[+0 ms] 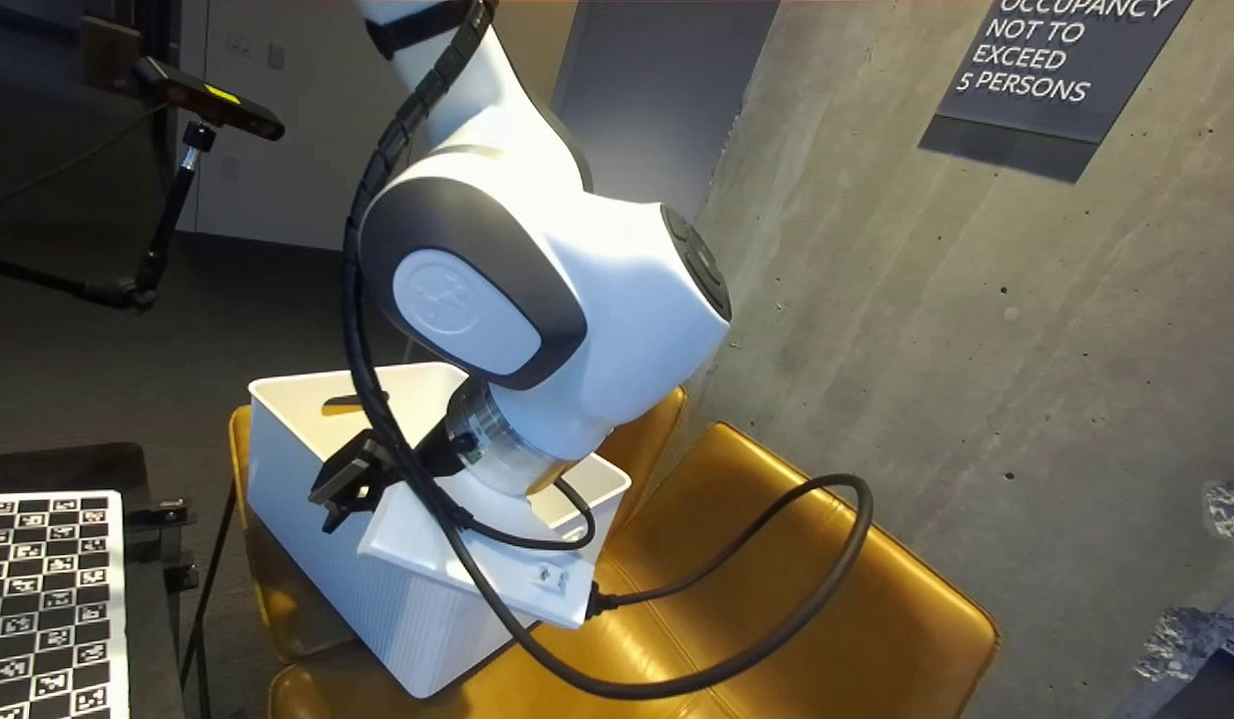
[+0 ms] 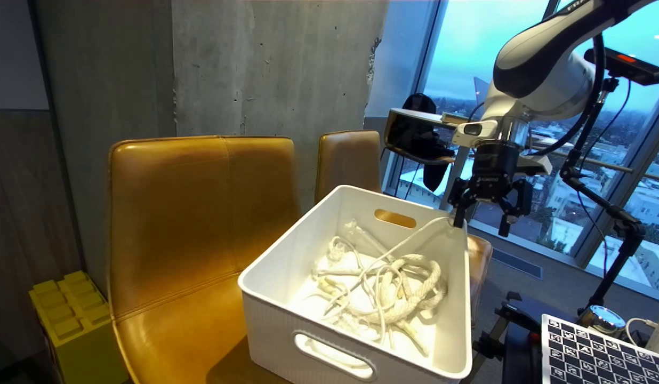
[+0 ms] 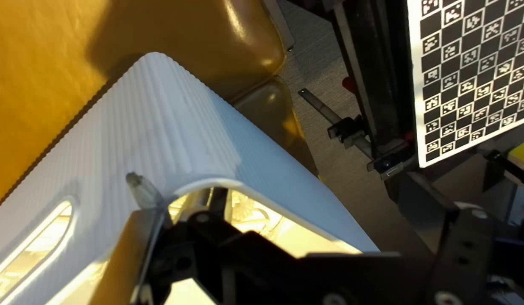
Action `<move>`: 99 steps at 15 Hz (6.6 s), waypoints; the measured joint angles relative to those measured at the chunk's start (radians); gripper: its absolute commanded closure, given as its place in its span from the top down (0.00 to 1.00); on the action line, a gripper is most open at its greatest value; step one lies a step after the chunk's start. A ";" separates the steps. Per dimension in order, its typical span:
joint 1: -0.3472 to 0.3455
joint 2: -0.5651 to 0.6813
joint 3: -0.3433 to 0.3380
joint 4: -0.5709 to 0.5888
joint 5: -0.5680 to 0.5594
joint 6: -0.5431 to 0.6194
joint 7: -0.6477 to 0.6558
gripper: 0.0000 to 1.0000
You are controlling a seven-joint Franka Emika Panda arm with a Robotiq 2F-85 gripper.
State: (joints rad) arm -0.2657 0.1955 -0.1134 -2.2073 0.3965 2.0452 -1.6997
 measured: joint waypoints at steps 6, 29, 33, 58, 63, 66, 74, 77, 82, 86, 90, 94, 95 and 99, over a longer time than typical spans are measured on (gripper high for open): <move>0.003 0.000 0.000 -0.031 0.034 0.052 -0.020 1.00; 0.084 -0.024 0.037 -0.047 0.107 0.060 0.004 1.00; 0.069 -0.021 0.023 -0.048 0.105 0.060 0.004 1.00; 0.034 0.006 -0.008 -0.020 0.058 0.064 0.004 1.00; 0.038 0.017 -0.007 -0.037 0.054 0.086 0.004 1.00; 0.040 0.017 -0.005 -0.042 0.053 0.096 0.004 1.00; 0.042 0.016 -0.002 -0.042 0.050 0.098 0.005 1.00; 0.043 0.014 0.001 -0.043 0.049 0.098 0.005 1.00; 0.063 0.007 0.017 -0.056 0.049 0.098 0.025 1.00; 0.079 0.000 0.026 -0.069 0.049 0.098 0.033 1.00; 0.086 -0.006 0.027 -0.078 0.049 0.098 0.033 1.00; 0.092 -0.012 0.029 -0.085 0.049 0.098 0.033 1.00; 0.094 -0.018 0.031 -0.092 0.049 0.098 0.033 1.00; 0.115 -0.073 0.046 -0.135 0.049 0.097 0.034 1.00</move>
State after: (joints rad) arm -0.1504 0.1228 -0.0676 -2.3419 0.4457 2.1427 -1.6658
